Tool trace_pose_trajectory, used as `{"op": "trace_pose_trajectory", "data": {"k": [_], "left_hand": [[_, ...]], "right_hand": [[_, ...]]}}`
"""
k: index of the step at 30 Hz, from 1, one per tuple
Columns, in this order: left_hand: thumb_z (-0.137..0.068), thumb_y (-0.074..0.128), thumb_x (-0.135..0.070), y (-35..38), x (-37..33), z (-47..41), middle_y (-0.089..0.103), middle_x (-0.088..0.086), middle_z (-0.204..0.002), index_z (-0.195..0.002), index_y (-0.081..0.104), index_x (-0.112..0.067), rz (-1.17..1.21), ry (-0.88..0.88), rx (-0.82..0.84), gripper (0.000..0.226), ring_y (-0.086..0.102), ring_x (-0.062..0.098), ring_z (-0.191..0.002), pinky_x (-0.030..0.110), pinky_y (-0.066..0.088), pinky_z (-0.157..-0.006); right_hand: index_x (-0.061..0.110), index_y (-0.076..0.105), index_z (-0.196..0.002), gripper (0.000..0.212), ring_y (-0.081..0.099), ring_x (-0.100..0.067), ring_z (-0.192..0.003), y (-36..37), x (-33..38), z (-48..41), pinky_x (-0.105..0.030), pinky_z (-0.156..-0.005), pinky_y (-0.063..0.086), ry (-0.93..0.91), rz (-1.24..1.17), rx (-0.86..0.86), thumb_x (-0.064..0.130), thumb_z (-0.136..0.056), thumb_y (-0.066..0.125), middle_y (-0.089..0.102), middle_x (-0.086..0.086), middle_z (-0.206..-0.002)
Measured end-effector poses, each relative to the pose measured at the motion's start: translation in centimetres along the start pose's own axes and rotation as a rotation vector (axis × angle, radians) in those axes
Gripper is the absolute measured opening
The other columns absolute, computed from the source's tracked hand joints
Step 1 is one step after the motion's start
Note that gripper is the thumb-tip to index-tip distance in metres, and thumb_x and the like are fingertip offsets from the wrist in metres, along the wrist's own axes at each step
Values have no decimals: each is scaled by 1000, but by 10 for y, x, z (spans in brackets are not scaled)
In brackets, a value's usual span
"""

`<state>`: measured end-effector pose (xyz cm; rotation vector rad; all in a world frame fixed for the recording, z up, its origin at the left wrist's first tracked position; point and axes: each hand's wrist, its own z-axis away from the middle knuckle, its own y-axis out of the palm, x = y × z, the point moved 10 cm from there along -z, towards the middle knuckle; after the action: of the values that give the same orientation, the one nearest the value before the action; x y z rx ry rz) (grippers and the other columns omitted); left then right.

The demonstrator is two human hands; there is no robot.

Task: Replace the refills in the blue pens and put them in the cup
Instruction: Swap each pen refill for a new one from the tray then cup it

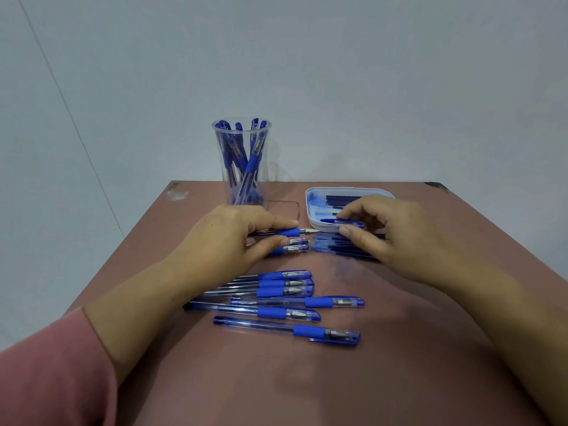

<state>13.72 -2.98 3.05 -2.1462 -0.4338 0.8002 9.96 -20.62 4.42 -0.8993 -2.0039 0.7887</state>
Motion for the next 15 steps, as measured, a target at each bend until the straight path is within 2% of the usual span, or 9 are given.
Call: {"op": "trace_pose_trajectory", "data": {"k": [3,6,8,12,15], "left_hand": [[-85,69,-38,1,-1,0,69,-19,-91,-115,67,-45,5,13,-1,31,63,-1,-86,23,52,-74],[-84,70,-38,0,-2,0,69,-22,-90,-114,68,-44,3,24,-17,31,62,-4,-84,21,52,-73],[-84,71,-38,-1,-2,0,70,-21,-90,-113,69,-42,9,25,-30,30,63,-4,-84,23,53,-73],[-83,62,-48,2,-14,1,68,-25,-89,-112,71,-37,36,88,-37,32,63,-6,-84,21,52,-74],[-85,63,-48,1,-18,3,67,-25,-89,-111,73,-32,37,123,-76,31,63,-4,-84,22,52,-73]], "right_hand": [[35,62,-94,16,59,-9,-80,8,5,1,-22,-71,48,-34,-53,34,23,-87,68,64,15,-86],[35,65,-97,13,59,-9,-80,14,8,1,-33,-72,51,-55,-51,70,28,-87,68,62,14,-88],[35,66,-99,13,59,-9,-81,15,7,1,-35,-73,52,-59,-64,57,31,-87,67,62,15,-88],[34,68,-101,15,60,-6,-82,20,14,1,-21,-72,49,-105,-119,15,36,-86,66,62,22,-88],[23,70,-103,17,58,2,-81,21,23,2,-11,-72,43,-188,-77,-51,28,-86,69,59,23,-85]]}}
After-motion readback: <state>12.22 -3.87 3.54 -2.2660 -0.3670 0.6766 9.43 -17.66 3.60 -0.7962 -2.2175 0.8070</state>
